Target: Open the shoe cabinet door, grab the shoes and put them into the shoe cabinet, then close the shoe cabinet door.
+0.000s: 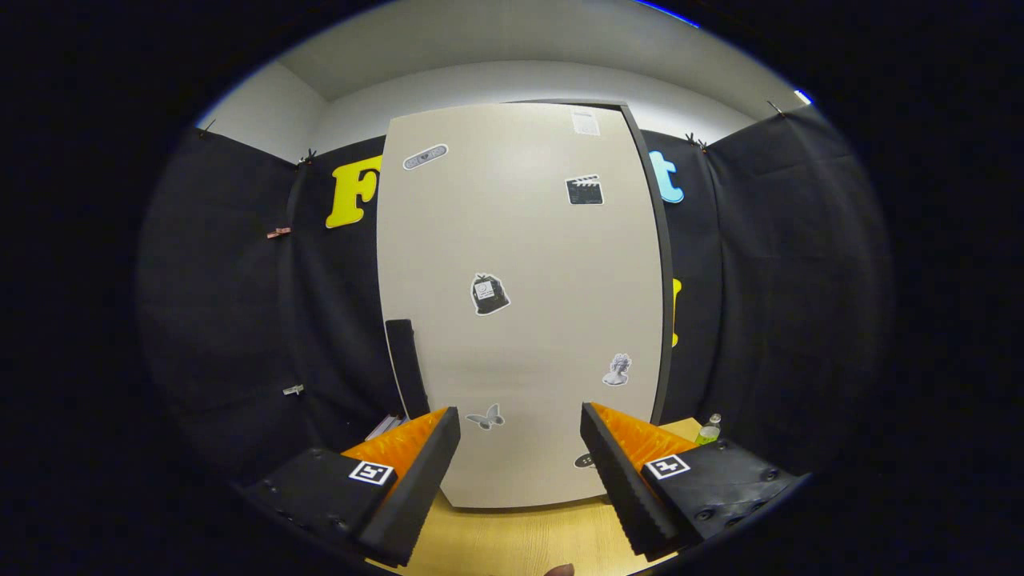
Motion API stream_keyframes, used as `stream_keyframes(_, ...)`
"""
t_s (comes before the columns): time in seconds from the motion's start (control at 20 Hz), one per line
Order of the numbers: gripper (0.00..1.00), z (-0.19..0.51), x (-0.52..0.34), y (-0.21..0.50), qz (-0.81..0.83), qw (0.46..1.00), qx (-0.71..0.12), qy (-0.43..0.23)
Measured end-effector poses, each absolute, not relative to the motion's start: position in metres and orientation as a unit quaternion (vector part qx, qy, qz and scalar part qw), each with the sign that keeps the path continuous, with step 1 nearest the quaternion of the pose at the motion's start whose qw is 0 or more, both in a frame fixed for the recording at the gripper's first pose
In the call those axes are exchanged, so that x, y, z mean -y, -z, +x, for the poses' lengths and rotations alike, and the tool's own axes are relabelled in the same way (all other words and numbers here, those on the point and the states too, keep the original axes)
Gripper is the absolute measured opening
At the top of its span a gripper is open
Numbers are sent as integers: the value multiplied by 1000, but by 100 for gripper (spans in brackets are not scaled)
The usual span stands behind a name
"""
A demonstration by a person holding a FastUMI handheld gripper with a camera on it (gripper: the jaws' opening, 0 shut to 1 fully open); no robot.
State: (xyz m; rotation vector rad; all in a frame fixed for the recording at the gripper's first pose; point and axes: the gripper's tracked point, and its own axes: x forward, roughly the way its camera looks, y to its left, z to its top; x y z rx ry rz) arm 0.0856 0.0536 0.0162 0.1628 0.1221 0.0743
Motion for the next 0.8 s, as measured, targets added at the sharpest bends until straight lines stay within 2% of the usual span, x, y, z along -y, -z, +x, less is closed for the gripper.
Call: stream_keyframes(0.8,98,80,-56,-12,83,994,-64,-42)
